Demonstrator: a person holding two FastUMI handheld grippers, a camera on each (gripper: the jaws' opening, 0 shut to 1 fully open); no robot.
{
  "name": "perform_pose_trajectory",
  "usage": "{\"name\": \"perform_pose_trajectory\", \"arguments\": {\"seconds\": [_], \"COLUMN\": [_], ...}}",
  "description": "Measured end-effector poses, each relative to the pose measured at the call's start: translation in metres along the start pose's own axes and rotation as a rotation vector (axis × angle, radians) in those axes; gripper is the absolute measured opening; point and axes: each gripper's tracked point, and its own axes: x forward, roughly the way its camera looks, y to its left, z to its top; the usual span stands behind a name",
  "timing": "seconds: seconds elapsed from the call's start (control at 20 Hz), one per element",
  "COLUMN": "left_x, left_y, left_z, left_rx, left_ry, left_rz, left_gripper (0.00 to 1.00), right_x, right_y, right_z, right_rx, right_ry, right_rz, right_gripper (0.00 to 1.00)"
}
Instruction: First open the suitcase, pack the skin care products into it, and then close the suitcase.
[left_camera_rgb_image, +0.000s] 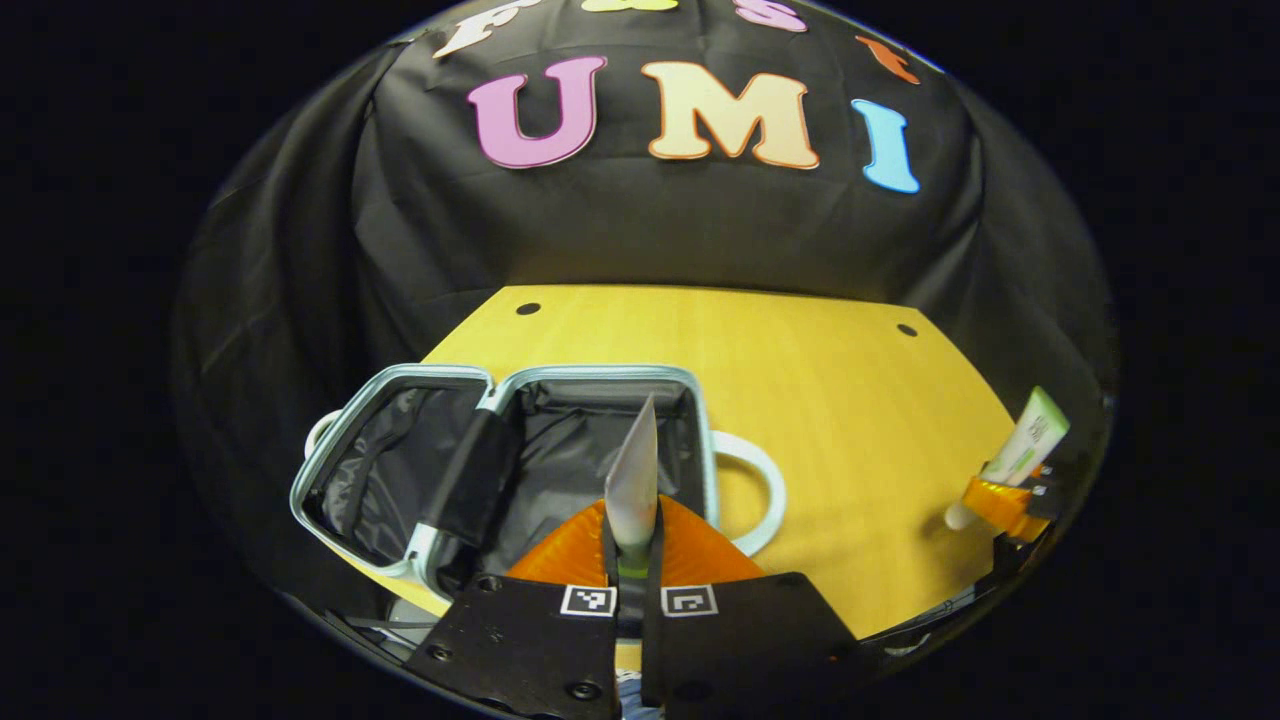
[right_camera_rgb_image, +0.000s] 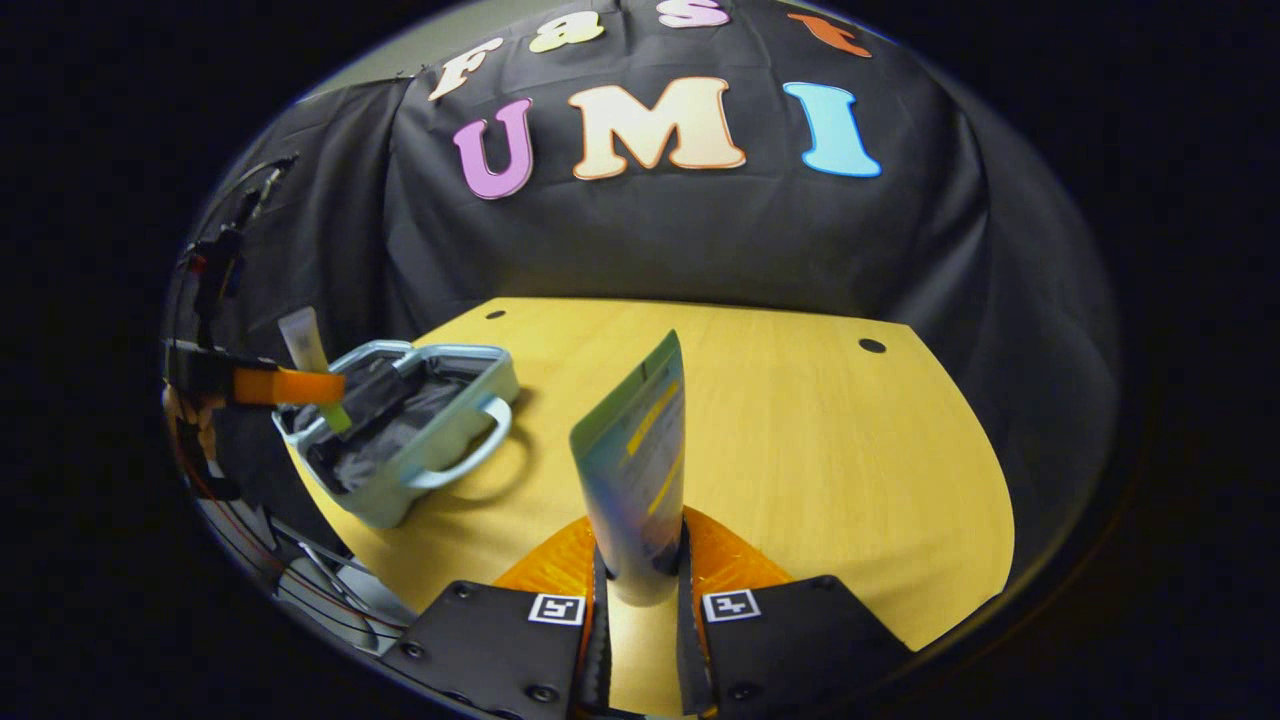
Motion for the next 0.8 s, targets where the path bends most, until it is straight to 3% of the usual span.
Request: {"name": "perform_pose_trajectory", "arguments": {"seconds": [0.2,0.45,0.6,0.8], "left_x": [0.016,0.035,0.051,0.068], "left_y": [0.035,0.061,0.066,0.064], "left_z": [-0.018,-0.05,-0.06,-0.069], "left_rx": [0.026,0.058,0.071,0.09], "left_ry": [0.096,0.222,0.272,0.294], "left_rz": [-0.012,-0.057,-0.1,-0.155], "left_gripper": [0.02,0.02,0.04,0.05], "right_x": [0.002,0.014,0.024,0.038], "right_y": [0.075,0.166,0.203,0.234], "right_z": [0.029,0.033,0.027,0.017], "right_rx": [-0.024,-0.023,-0.02,-0.003], "right_ry": [-0.02,0.02,0.073,0.139], "right_rz": [0.08,0.173,0.205,0.206], "right_gripper": [0.28,0.28,0.25,0.28]}}
